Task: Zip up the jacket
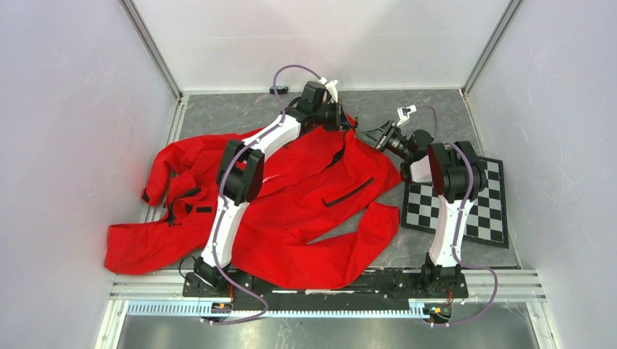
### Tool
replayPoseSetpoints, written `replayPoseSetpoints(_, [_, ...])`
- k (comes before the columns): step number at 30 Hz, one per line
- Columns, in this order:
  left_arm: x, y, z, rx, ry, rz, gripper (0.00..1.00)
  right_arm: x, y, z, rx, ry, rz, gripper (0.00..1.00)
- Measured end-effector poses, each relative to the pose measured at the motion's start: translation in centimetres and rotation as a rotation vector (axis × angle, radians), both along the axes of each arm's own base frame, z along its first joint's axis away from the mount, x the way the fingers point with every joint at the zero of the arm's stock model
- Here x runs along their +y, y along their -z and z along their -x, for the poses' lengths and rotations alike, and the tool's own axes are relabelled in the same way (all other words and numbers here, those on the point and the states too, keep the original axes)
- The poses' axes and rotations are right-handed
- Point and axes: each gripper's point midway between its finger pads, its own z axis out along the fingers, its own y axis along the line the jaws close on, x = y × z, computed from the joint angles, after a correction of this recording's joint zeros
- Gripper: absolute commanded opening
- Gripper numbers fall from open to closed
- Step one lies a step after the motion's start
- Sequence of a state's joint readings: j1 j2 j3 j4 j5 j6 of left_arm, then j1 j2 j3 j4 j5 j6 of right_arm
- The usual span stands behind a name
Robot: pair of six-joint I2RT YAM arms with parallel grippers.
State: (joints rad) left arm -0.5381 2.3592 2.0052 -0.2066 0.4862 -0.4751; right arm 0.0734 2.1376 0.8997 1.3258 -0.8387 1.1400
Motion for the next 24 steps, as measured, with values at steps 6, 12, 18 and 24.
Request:
replayPoseSetpoints(6, [0.2, -0.3, -0.1, 0.012, 0.003, 0.02, 0.02, 0.5, -1.5, 0.2, -0.035, -0.008, -0.04, 0.42])
replayPoseSetpoints(12, [0.3, -0.4, 0.0, 0.027, 0.006, 0.034, 0.02, 1.2, -1.1, 0.4, -0.046, -0.015, -0.02, 0.43])
replayPoseSetpoints(18, [0.2, -0.4, 0.0, 0.028, 0.006, 0.034, 0.02, 1.7, -0.1, 0.2, -0.041, -0.003, 0.02, 0.44])
replayPoseSetpoints(24, [0.2, -0.6, -0.1, 0.031, 0.002, 0.041, 0.02, 1.8, 0.8, -0.1, -0.031, 0.02, 0.061, 0.34])
